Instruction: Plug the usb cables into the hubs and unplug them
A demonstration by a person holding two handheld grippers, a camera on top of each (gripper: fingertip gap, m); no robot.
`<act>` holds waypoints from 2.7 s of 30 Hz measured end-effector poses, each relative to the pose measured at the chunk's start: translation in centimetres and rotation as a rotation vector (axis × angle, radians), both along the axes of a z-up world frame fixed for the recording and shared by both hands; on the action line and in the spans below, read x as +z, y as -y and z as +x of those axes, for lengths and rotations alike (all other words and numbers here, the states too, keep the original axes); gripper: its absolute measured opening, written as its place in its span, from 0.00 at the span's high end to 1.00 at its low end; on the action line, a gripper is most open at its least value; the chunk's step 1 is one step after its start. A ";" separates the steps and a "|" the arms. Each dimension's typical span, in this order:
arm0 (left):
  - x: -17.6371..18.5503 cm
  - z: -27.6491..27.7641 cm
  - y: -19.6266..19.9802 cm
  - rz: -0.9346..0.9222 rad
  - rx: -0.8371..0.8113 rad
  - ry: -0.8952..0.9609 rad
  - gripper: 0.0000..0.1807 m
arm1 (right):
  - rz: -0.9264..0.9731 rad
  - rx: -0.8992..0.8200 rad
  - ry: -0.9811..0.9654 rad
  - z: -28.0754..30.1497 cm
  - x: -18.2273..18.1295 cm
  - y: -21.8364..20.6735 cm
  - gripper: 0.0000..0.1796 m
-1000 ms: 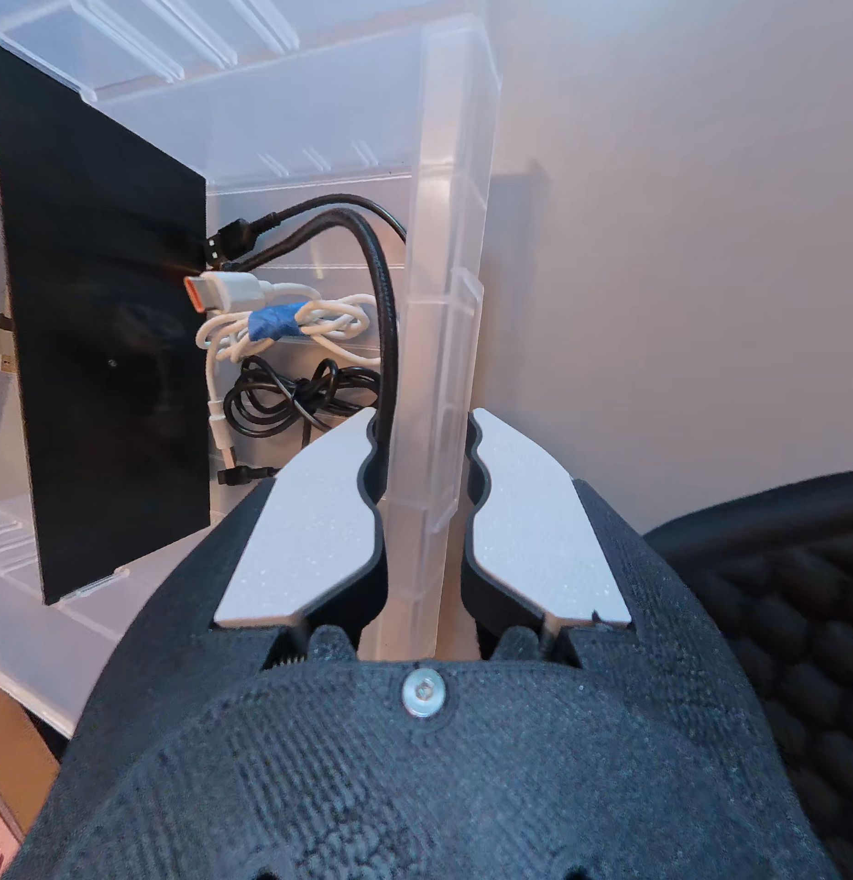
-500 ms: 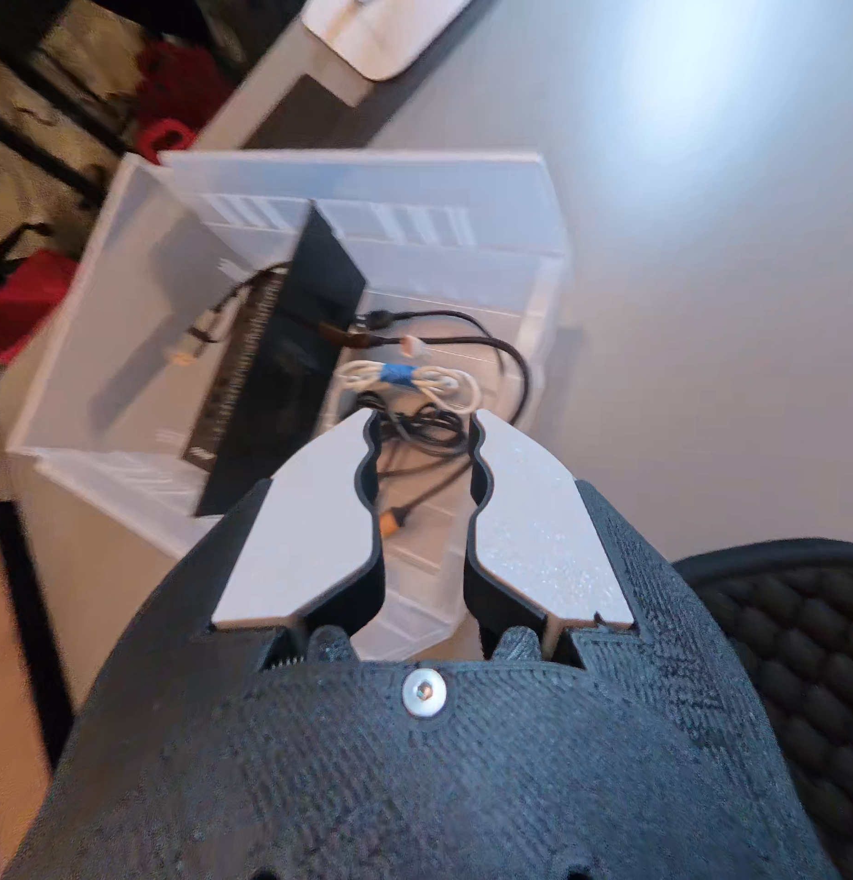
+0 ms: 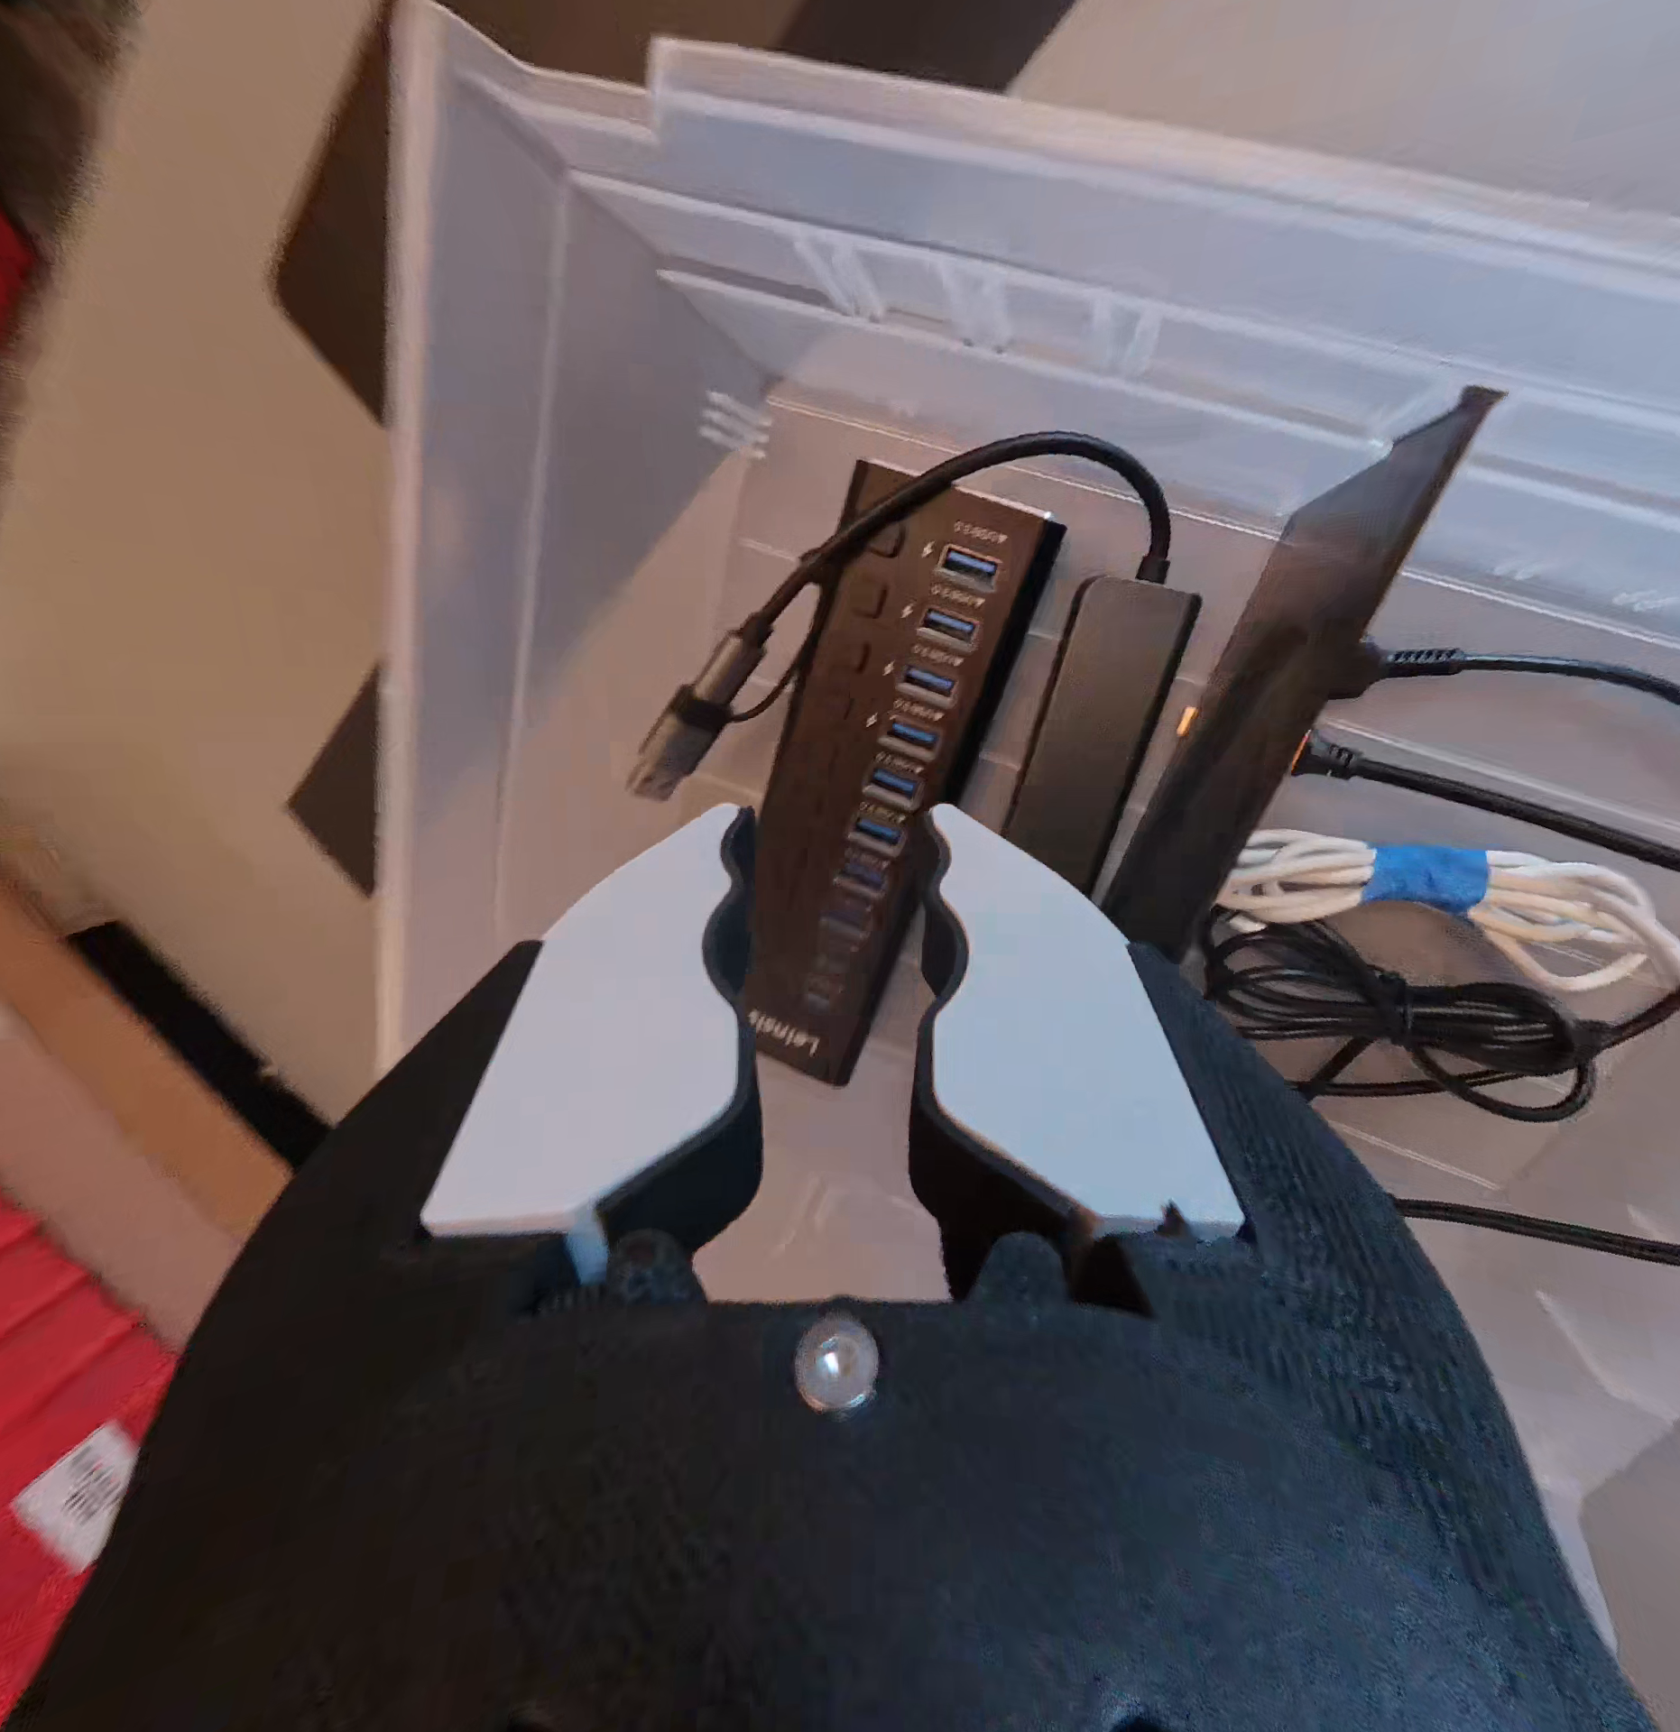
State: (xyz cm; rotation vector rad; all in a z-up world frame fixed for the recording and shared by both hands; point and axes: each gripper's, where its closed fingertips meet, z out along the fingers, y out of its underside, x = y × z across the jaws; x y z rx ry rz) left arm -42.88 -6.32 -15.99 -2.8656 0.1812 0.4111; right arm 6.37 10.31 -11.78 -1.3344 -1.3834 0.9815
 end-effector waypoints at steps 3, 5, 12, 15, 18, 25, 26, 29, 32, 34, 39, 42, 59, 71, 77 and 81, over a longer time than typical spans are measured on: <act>-3.1 0.8 0.1 -0.140 0.004 0.164 0.78 | -0.046 -0.001 -0.031 0.7 0.3 -0.6 0.81; -4.4 0.1 0.6 -0.234 -0.024 0.152 0.74 | -0.092 0.005 -0.055 0.7 0.6 -1.0 0.82; -6.7 -0.5 0.3 -0.322 -0.091 0.206 0.67 | -0.153 0.033 -0.054 0.4 0.1 -1.2 0.82; -6.6 -0.4 0.2 -0.301 -0.094 0.276 0.67 | -0.154 0.045 -0.038 0.3 -0.4 -0.9 0.82; -6.7 -0.3 0.1 -0.276 -0.083 0.317 0.67 | -0.153 0.055 -0.029 0.3 -0.5 -0.6 0.82; -7.2 -0.4 0.1 -0.220 -0.135 0.228 0.66 | -0.120 0.081 -0.009 0.1 -0.7 0.4 0.83; -7.1 -0.4 0.1 -0.213 -0.130 0.226 0.66 | -0.113 0.084 -0.006 0.1 -0.8 0.6 0.83; -7.0 -0.3 0.2 -0.204 -0.159 0.208 0.66 | -0.092 0.086 0.000 0.1 -0.8 0.9 0.84; -6.0 0.3 0.4 -0.193 -0.195 0.203 0.66 | -0.063 0.073 0.002 0.3 -0.7 0.8 0.85; -4.4 0.8 0.6 -0.163 -0.198 0.219 0.67 | -0.062 0.068 -0.003 0.4 -0.6 0.8 0.85; 0.2 1.3 1.2 -0.050 -0.207 0.237 0.67 | -0.079 0.093 -0.001 0.1 -0.6 1.1 0.85; 2.4 1.8 1.1 0.060 -0.206 0.260 0.67 | -0.069 0.106 0.007 0.0 -0.8 1.5 0.85; 5.9 1.1 5.0 -0.731 -0.438 -0.444 0.67 | -0.077 0.145 0.040 -0.1 -1.5 2.6 0.85; 6.9 4.5 9.3 -0.872 -0.452 -0.278 0.67 | -0.078 0.159 0.038 0.2 -1.4 2.5 0.85; 8.0 9.7 8.7 -0.445 -0.435 0.048 0.67 | -0.090 0.180 0.019 0.1 -1.0 2.9 0.85; 11.0 14.5 5.5 -0.055 -0.528 0.178 0.68 | -0.075 0.200 -0.013 0.1 -0.4 3.7 0.85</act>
